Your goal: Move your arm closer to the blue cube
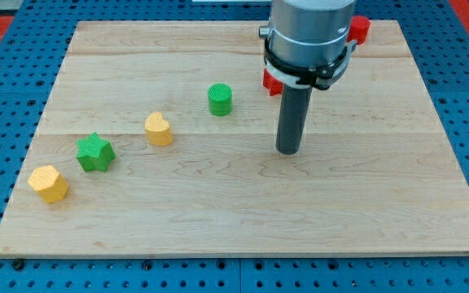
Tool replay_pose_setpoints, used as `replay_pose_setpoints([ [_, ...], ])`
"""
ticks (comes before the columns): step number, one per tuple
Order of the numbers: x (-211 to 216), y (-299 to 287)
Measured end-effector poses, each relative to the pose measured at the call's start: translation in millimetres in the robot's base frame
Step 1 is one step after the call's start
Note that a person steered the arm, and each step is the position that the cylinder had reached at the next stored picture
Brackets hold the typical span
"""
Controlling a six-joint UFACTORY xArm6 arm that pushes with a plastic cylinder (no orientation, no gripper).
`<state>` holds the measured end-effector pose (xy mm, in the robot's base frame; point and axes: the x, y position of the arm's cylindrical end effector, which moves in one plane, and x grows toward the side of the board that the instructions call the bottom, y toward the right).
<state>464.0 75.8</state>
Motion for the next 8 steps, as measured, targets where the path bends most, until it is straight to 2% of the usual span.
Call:
replay_pose_setpoints([
  [2, -4.1, 12.3],
  [3, 2.0, 3.5],
  [4, 29.1, -5.5],
  [5, 18.9, -28.3],
  [6, -23.6, -60.3],
  [7, -30.4, 3.2],
  [8, -93.4, 33.1],
])
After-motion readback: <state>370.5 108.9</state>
